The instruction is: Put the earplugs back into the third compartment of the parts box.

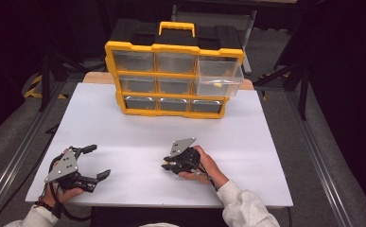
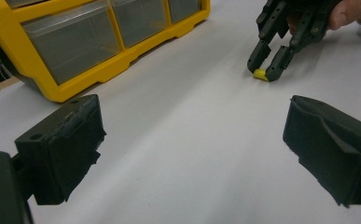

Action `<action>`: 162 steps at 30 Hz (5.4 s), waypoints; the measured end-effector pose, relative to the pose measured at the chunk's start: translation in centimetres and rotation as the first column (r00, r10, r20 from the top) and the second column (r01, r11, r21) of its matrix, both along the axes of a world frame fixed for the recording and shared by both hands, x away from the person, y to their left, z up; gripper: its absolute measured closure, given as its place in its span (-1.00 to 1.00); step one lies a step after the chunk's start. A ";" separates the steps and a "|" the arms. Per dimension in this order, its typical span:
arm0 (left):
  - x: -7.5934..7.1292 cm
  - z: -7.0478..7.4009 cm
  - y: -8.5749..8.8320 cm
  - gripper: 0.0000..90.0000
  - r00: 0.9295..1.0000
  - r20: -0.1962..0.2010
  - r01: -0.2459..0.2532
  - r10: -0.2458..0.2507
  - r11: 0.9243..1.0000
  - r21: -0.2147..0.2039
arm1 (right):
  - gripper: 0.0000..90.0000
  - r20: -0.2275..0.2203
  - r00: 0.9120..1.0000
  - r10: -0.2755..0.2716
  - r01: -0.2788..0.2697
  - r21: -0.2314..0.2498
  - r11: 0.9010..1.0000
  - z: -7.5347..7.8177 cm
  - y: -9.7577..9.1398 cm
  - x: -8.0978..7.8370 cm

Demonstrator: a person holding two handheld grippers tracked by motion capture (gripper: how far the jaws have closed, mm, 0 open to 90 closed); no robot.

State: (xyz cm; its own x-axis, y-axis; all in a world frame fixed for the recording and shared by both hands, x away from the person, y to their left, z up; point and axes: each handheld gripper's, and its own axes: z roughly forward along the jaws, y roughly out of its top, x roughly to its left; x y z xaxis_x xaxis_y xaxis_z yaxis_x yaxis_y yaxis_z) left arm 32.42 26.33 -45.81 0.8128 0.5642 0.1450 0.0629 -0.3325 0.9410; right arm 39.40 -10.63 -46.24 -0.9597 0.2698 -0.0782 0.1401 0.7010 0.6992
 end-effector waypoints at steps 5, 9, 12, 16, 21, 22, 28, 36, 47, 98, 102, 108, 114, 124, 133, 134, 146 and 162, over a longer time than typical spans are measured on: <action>0.0 0.0 0.0 -0.86 1.000 0.000 -0.001 0.001 1.000 0.004 | 0.58 0.036 0.999 0.012 -0.013 0.008 1.000 0.6 0.0 -0.5; 0.0 0.0 0.0 -0.86 1.000 0.002 -0.002 0.002 1.000 0.003 | 0.58 0.073 0.997 -0.001 -0.002 0.040 0.999 1.5 -0.4 -0.9; 0.0 0.0 0.1 -0.86 1.000 0.002 -0.003 0.003 1.000 0.003 | 0.58 0.106 0.994 -0.005 -0.002 0.066 0.998 2.3 -0.8 -1.3; 0.0 0.0 0.0 -0.86 1.000 0.001 -0.001 0.001 1.000 0.003 | 0.58 0.145 0.989 -0.023 0.008 0.105 0.994 3.6 -1.4 -1.8; 0.0 0.0 0.0 -0.85 1.000 0.001 -0.002 0.002 1.000 0.003 | 0.58 0.195 0.980 -0.047 0.019 0.144 0.989 5.2 -2.4 -2.2; 0.0 0.0 0.0 -0.85 1.000 0.000 -0.001 0.001 1.000 0.003 | 0.58 0.200 0.978 -0.051 0.021 0.149 0.989 5.4 -2.5 -2.2; 0.0 0.0 0.1 -0.85 1.000 -0.001 -0.004 0.004 1.000 0.001 | 0.59 0.251 0.964 -0.087 0.039 0.190 0.981 7.2 -3.6 -2.7; 0.0 0.0 0.2 -0.85 1.000 0.000 -0.006 0.006 1.000 -0.005 | 0.59 0.306 0.944 -0.125 0.056 0.225 0.973 9.2 -4.8 -3.4; 0.0 0.0 0.1 -0.85 1.000 -0.001 -0.009 0.009 1.000 -0.004 | 0.60 0.391 0.900 -0.191 0.083 0.275 0.958 12.9 -6.9 -3.9; 0.1 -0.1 0.1 -0.85 1.000 -0.006 0.001 -0.001 1.000 -0.005 | 0.53 0.378 0.707 -0.597 0.455 0.403 0.794 24.7 -12.6 6.3; 0.1 -0.1 0.1 -0.85 1.000 -0.007 0.000 0.000 1.000 -0.004 | 0.50 0.382 0.703 -0.600 0.467 0.388 0.794 24.5 -12.3 6.4; 0.1 -0.1 0.1 -0.85 1.000 -0.006 0.000 0.000 1.000 -0.002 | 0.41 0.389 0.696 -0.603 0.476 0.379 0.794 24.3 -12.0 6.5; 0.1 -0.1 0.0 -0.85 1.000 -0.006 0.000 0.000 1.000 -0.002 | 0.23 0.389 0.688 -0.612 0.473 0.399 0.785 24.1 -12.0 6.0; 0.1 -0.1 -0.1 -0.85 1.000 -0.006 -0.001 0.001 1.000 0.002 | -0.04 0.436 0.665 -0.606 0.411 0.464 0.785 23.7 -11.9 3.0; 0.1 -0.1 -0.1 -0.85 1.000 -0.007 -0.003 0.003 1.000 0.004 | -0.17 0.496 0.675 -0.547 0.317 0.474 0.821 22.2 -11.0 -1.0; 0.1 -0.1 -0.1 -0.85 1.000 -0.007 -0.003 0.003 1.000 0.003 | -0.19 0.501 0.680 -0.536 0.309 0.468 0.828 22.0 -11.0 -1.3; 0.1 -0.1 -0.1 -0.85 1.000 -0.005 -0.003 0.003 1.000 0.006 | -0.36 0.537 0.689 -0.488 0.283 0.421 0.862 17.6 -10.3 -3.9; 0.1 0.0 -0.1 -0.85 1.000 0.001 -0.003 0.003 1.000 0.009 | -0.56 0.474 0.747 -0.465 0.292 0.396 0.871 10.3 -10.7 -5.4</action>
